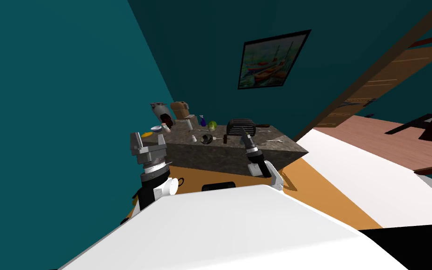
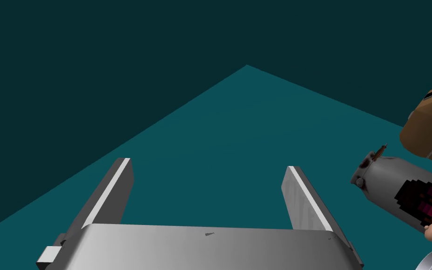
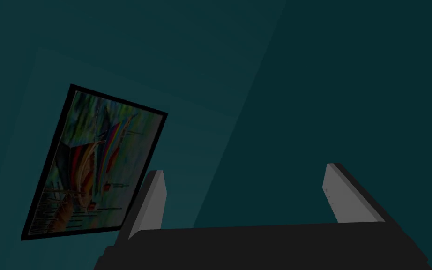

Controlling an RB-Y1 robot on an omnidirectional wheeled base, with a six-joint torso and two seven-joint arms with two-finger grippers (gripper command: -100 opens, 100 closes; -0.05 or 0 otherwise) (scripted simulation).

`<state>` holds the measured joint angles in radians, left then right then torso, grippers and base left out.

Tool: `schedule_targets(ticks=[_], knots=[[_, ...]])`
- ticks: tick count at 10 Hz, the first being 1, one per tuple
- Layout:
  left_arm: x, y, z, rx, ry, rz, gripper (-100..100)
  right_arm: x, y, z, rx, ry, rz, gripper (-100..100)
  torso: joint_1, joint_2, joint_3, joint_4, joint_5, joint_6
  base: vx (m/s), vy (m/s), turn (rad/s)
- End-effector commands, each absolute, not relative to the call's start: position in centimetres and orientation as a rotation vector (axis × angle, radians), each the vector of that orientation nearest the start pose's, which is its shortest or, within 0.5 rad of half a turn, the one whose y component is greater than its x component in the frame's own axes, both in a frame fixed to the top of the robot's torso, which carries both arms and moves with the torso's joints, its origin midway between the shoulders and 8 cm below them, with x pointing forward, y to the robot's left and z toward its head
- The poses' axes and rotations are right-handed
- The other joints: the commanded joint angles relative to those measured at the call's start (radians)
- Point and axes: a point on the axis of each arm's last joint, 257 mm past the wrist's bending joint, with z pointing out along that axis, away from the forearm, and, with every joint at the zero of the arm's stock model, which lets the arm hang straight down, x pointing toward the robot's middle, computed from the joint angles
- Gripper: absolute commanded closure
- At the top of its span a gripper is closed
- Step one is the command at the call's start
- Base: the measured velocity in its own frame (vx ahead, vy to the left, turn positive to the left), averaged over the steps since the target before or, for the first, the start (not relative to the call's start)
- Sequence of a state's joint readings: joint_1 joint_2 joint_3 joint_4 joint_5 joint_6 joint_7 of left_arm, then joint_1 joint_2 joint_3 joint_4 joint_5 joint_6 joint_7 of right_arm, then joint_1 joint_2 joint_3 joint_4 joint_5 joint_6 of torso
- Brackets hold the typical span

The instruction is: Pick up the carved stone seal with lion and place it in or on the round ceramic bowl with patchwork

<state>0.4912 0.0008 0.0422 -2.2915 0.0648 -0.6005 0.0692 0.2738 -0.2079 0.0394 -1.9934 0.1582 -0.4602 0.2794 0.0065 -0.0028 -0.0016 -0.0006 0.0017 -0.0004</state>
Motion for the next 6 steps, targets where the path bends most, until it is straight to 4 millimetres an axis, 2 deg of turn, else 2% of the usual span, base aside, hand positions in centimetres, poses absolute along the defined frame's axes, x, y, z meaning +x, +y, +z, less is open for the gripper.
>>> schedule_targets(ticks=[1,2,3,5,6], knots=[[32.0,29.6,5.1,-0.614,0.469,-1.393,0,43.2,-22.6,-4.9,0.282,1.013,0.918,-100,0.000,0.000,0.000,0.000,0.000,0.000,0.015,0.096,-0.128],[32.0,29.6,5.1,-0.614,0.469,-1.393,0,43.9,-22.7,-5.6,0.252,1.032,0.872,-100,0.000,0.000,0.000,0.000,0.000,0.000,0.023,0.127,-0.233],[32.0,29.6,5.1,-0.614,0.469,-1.393,0,43.9,-22.7,-5.6,0.246,1.033,0.863,-100,0.001,-0.001,0.000,0.000,0.000,0.001,0.027,0.106,-0.067],[32.0,29.6,5.1,-0.614,0.469,-1.393,0,45.2,-22.9,-7.1,0.184,1.070,0.760,-100,0.000,-0.001,-0.001,0.000,0.000,0.000,0.026,0.120,-0.154],[32.0,29.6,5.1,-0.614,0.469,-1.393,0,45.2,-23.0,-7.2,0.180,1.072,0.750,-100,0.002,-0.001,-0.001,0.000,0.000,0.000,0.022,0.112,-0.077]])
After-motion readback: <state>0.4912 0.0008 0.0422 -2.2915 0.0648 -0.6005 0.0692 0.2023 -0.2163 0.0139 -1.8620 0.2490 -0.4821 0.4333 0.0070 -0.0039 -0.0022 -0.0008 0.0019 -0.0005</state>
